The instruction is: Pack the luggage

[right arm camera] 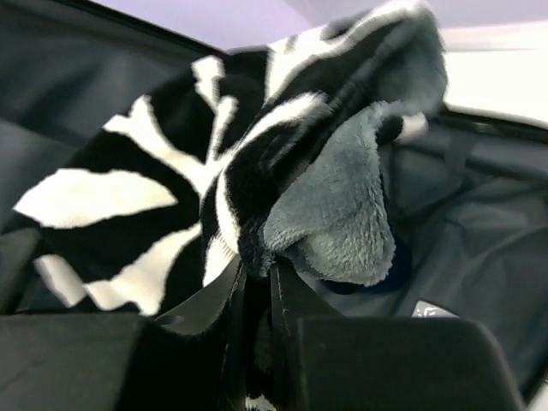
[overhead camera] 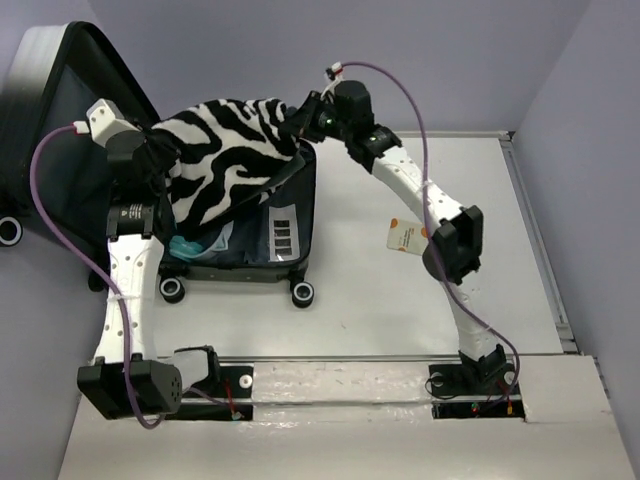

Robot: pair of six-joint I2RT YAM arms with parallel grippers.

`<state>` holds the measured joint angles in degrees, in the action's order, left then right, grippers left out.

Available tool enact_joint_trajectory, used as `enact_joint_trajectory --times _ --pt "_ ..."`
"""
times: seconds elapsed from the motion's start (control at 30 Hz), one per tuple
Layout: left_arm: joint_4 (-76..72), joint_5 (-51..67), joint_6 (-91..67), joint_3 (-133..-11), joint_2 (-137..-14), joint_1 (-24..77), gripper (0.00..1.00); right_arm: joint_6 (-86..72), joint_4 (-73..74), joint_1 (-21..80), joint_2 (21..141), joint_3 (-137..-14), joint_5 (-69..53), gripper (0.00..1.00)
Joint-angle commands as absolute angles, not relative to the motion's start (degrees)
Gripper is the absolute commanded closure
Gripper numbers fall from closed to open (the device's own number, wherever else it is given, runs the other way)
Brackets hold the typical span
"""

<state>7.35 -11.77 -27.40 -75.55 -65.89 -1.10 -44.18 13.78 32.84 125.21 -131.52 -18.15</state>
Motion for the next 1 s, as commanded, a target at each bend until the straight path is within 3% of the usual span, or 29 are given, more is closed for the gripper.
enact_joint_trajectory --times 0.0,0.03,0.07,0.1,0.17,0.4,0.47,0.6,0.67,0.73,0.77,0.83,0.87,0.93,0.97 --pt "8.2 -6.8 -28.1 -72.3 -71.9 -9.0 0.38 -47.0 14.6 34.4 136.3 -140.4 -22.7 0.75" --pt "9.8 -5.3 -27.0 -73.9 -75.5 -9.5 0.12 -46.7 15.1 34.4 139.3 -141.0 -23.0 0.61" --pt "11.6 -5.2 -26.6 -74.6 -76.6 -9.7 0.05 -45.5 15.6 34.4 140.1 -141.1 -23.3 0.49" --pt "11.9 -4.3 -26.5 -73.9 -76.8 -9.7 0.01 -44.5 16.4 34.4 140.4 -140.7 -23.0 0.17" --pt "9.0 -2.8 -26.6 -72.6 -73.9 -9.7 0.01 -40.7 18.8 34.4 139.8 -140.5 -21.2 0.04" --pt "12.0 -0.4 -24.5 -77.5 -66.7 -9.2 0.01 -29.1 24.3 34.4 131.2 -139.1 -14.7 0.06" --pt "12.4 -0.6 -23.7 -75.9 -63.1 -6.8 0.01 -26.6 25.6 34.4 128.9 -136.4 -12.6 0.15" --pt "12.2 -0.3 -21.4 -69.8 -56.6 -0.5 0.01 -20.0 26.1 30.9 120.8 -125.0 -10.4 0.50" --pt "12.3 -0.3 -19.8 -64.8 -52.6 4.4 0.01 -18.0 26.2 28.0 115.7 -116.0 -9.6 0.62" --pt "12.0 4.8 -19.4 -59.0 -49.9 6.6 0.01 -14.8 26.5 25.9 111.2 -109.9 -7.0 0.65" --pt "11.7 6.7 -18.7 -57.1 -47.2 7.4 0.01 -13.5 26.7 25.1 110.1 -107.1 -6.1 0.63" --pt "11.2 11.4 -17.2 -52.2 -43.7 8.8 0.01 -11.4 28.4 22.3 108.0 -100.1 -0.8 0.44" --pt "11.1 12.3 -17.1 -50.9 -42.4 9.4 0.01 -10.9 28.9 20.2 107.6 -96.0 -0.3 0.21" --pt "10.7 15.3 -16.4 -48.0 -38.4 9.8 0.01 -10.8 29.1 18.3 106.3 -92.1 -0.4 0.01" --pt "10.5 15.6 -16.1 -47.2 -36.8 10.2 0.01 -10.6 29.1 17.7 106.2 -90.4 1.6 0.00"
